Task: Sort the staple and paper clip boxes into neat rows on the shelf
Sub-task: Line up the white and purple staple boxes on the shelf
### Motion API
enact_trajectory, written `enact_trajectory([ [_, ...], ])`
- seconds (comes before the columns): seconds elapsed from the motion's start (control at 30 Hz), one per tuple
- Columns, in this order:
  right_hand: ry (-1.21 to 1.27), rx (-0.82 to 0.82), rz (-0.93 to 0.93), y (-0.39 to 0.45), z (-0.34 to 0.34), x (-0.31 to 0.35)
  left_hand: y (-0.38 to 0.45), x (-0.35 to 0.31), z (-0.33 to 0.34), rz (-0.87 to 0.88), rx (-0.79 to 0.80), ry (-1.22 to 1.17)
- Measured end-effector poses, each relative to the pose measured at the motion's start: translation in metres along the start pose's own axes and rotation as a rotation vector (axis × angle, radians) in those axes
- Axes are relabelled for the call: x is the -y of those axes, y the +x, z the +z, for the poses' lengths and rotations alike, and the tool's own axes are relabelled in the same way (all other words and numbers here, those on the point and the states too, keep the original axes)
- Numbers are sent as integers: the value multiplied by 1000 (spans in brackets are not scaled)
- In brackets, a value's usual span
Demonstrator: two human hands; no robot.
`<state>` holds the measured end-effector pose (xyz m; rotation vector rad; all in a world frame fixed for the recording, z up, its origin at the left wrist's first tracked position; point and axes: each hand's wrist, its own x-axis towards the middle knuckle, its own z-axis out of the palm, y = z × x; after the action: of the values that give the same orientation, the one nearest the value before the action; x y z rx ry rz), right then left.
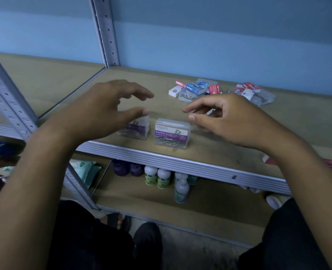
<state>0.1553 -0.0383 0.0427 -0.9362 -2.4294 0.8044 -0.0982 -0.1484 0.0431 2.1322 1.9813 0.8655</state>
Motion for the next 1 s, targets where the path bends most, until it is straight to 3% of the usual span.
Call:
enact_trajectory([
  [0.13, -42, -69, 71, -3, -19, -23, 15, -25, 10, 20, -35, -66],
  [0.53, -119, -211, 303, -36, -74, -85, 66, -80, 54, 115, 66, -15],
  [0.8, -194, -285, 338, -23, -81, -106, 95, -107, 93, 67, 149, 81],
  [1.0, -304, -271, 267, 9, -74, -123, 117, -116, 119, 47, 234, 192],
])
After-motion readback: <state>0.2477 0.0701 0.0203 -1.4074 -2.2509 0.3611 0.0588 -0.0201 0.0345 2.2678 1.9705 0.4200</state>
